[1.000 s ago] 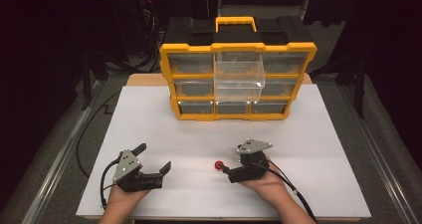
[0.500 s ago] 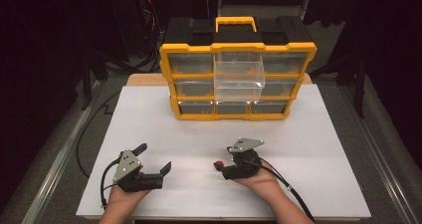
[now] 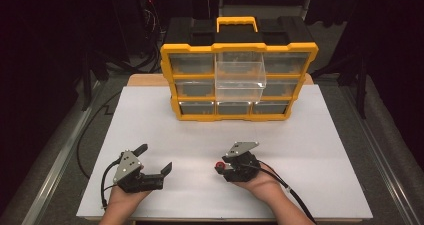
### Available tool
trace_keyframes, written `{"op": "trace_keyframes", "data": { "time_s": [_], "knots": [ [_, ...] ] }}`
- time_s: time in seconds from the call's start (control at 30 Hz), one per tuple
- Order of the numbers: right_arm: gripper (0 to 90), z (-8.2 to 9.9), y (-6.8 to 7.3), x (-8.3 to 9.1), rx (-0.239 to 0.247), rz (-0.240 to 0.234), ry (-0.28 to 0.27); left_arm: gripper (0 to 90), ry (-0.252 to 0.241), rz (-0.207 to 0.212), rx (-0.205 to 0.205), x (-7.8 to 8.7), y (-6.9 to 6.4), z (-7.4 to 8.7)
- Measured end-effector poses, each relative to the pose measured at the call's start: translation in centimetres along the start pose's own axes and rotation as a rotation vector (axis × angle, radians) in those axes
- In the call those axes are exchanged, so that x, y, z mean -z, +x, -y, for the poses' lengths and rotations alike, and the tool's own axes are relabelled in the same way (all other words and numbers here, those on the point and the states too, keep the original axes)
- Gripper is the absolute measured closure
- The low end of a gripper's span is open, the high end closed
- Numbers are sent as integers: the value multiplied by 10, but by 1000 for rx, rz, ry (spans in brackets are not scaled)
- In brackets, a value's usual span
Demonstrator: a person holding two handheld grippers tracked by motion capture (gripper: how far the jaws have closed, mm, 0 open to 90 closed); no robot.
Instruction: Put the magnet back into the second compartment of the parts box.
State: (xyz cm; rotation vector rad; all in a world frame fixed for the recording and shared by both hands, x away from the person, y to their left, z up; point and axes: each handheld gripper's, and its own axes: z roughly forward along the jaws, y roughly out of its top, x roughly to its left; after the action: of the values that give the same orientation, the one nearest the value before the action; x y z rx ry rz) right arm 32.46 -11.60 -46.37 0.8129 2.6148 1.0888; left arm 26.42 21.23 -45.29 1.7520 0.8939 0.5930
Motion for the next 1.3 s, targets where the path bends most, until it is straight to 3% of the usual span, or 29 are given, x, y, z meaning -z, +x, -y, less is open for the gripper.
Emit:
{"op": "trace_keyframes", "data": {
  "time_s": [0.33, 0.43, 0.67, 0.93, 1.3],
  "knots": [
    [565, -2, 2, -7, 34, 11, 48, 4, 0, 1, 1, 0, 0, 0],
    [569, -4, 4, -9, 66, 26, 64, 4, -1, 1, 3, 1, 1, 0],
    [608, -9, -2, -11, 28, -6, 104, 4, 2, 1, 10, -1, 2, 0],
    [622, -16, -2, -13, 33, -9, 152, 4, -7, 3, 15, -1, 3, 0],
    [649, -11, -2, -11, 40, -3, 118, 4, 1, 9, 2, -2, 1, 0]
  ]
}}
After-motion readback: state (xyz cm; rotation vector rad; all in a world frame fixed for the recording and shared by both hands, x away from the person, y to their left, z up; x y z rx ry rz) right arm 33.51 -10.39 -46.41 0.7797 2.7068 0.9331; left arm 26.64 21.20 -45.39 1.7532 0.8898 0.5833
